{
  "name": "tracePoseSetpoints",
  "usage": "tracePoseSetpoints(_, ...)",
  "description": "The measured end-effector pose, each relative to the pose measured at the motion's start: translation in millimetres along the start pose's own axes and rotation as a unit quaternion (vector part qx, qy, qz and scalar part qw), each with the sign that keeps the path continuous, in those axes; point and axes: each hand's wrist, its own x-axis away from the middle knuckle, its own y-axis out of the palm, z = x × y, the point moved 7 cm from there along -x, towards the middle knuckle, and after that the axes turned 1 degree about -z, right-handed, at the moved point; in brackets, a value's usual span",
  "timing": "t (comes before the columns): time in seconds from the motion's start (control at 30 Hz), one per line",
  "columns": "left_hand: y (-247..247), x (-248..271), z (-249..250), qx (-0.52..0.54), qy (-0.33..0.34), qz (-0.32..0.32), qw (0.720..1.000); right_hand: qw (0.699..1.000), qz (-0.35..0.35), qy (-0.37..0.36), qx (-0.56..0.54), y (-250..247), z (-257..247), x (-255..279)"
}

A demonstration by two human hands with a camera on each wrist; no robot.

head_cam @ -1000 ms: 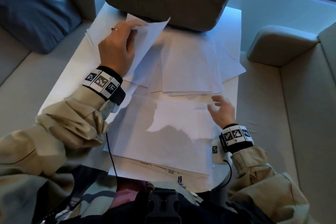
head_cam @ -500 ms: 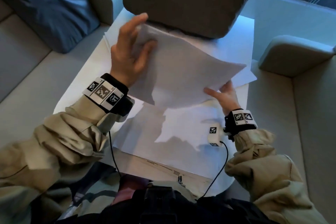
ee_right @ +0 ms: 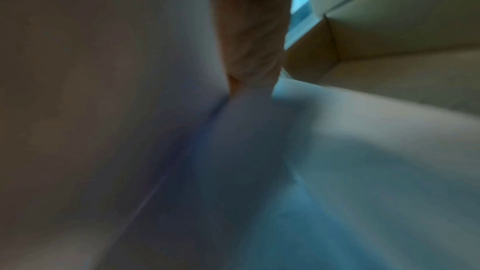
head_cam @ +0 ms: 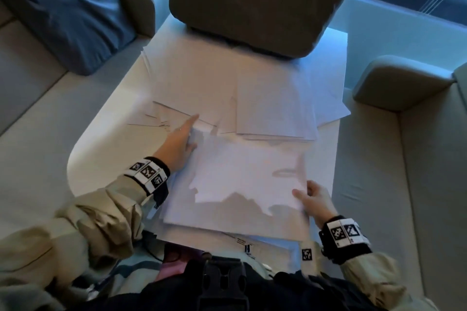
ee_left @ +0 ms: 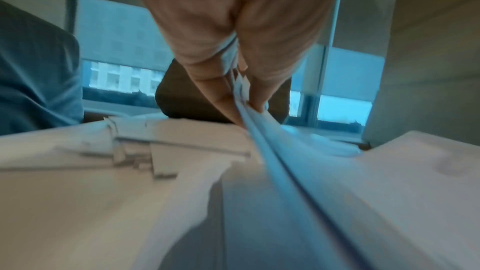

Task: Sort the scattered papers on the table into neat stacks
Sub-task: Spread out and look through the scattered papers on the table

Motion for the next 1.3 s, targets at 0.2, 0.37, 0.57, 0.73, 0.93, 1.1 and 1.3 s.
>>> tracePoseSetpoints(0.2,40,10,-38,-0.081,-0.110,-0.083,0.987,0.977,0.085,0.090,0.172,-14,-6,3)
tracePoseSetpoints(0.37,40,10,-56,-0.062,-0.202,-0.054,0.976,0.968,0.068,0.083,0.227,29,-21,2)
tracePoseSetpoints(0.57,35,14,-73,-0.141,-0.243,-0.070,0.957,0.956,0.000,-0.023,0.292,90,-51,15)
tracePoseSetpoints(0.73,41,24,-69,-0.218,-0.208,-0.076,0.951,0.948,-0.056,-0.056,0.307,108,-69,-2)
tracePoseSetpoints(0.93,55,36,-56,-0.152,-0.141,-0.073,0.976,0.957,0.064,-0.124,0.253,59,-114,-58)
tracePoseSetpoints(1.1,51,39,-61,-0.142,-0.152,-0.066,0.976,0.955,0.176,-0.052,0.234,18,-136,-100)
tracePoseSetpoints(1.3,48,40,-61,-0.164,-0.154,-0.066,0.972,0.956,0.152,0.096,0.230,11,-119,-129)
